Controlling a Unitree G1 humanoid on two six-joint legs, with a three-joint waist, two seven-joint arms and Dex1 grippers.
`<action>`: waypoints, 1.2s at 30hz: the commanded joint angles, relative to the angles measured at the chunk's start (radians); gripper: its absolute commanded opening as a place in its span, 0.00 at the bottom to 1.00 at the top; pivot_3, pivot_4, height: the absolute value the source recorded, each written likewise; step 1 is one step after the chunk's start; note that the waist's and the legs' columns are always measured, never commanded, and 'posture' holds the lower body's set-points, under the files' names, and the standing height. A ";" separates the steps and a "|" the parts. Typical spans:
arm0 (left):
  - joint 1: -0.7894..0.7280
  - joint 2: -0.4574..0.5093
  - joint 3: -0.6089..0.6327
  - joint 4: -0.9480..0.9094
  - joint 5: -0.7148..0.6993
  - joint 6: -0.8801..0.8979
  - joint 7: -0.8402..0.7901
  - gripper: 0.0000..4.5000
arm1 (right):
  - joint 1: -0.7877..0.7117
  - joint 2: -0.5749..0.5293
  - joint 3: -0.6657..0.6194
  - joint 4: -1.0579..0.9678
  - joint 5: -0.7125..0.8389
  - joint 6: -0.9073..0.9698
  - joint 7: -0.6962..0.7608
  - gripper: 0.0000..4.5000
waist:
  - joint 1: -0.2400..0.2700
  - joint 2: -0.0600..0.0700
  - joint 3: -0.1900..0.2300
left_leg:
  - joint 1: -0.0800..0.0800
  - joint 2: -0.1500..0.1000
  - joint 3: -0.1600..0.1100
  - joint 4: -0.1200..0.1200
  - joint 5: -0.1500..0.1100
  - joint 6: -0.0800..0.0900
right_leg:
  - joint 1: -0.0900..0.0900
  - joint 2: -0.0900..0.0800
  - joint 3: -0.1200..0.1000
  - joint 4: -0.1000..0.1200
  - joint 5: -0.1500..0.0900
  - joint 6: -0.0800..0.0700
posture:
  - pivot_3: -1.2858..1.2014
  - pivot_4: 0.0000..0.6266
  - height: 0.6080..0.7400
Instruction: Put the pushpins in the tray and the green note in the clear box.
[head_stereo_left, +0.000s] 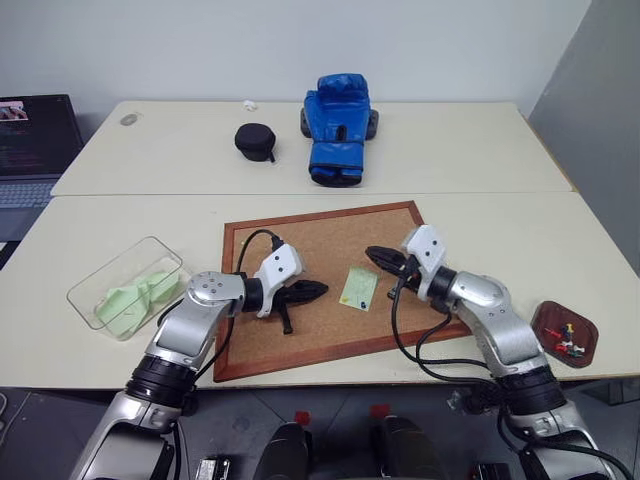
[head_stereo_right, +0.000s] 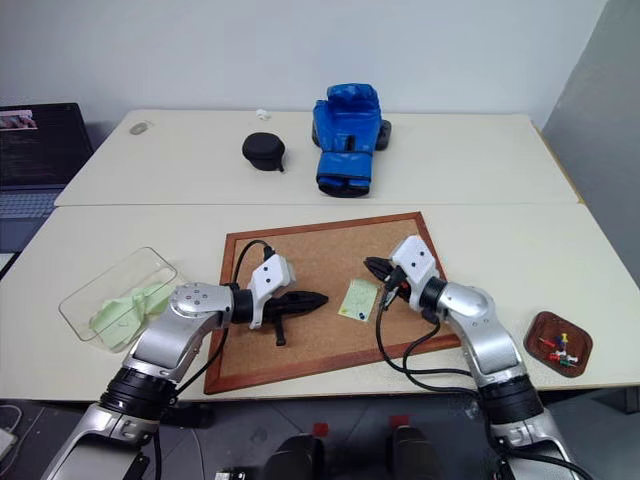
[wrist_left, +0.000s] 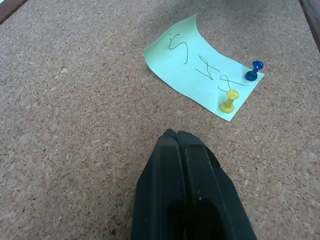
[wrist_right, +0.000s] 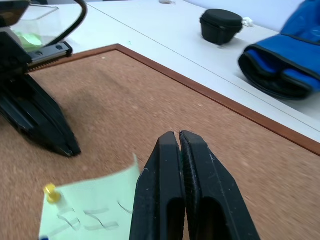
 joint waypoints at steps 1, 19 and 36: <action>0.016 0.011 -0.011 -0.015 0.019 0.010 0.005 0.00 | 0.086 -0.066 -0.177 -0.220 0.113 0.169 -0.045 0.01 | 0.000 0.000 0.000 | 0.000 0.000 0.000 0.000 0.000 0.000 | 0.000 0.000 0.000 -0.001 0.000 0.000 | 0.52 0.24 1.00; -0.006 0.001 -0.024 0.038 0.026 -0.011 -0.029 0.00 | 0.486 -0.058 -0.766 -0.488 0.398 0.602 -0.401 0.01 | -0.002 0.005 -0.003 | 0.002 0.000 0.006 -0.001 0.000 0.000 | 0.002 0.000 0.001 -0.002 0.000 0.000 | 0.52 0.24 1.00; -0.023 -0.002 -0.026 0.063 0.032 -0.022 -0.041 0.00 | 0.497 -0.037 -0.797 -0.370 0.382 0.560 -0.460 0.22 | -0.001 0.008 -0.005 | 0.002 0.000 0.008 -0.001 0.000 0.001 | 0.003 0.000 0.002 -0.002 0.000 0.001 | 0.52 0.24 1.00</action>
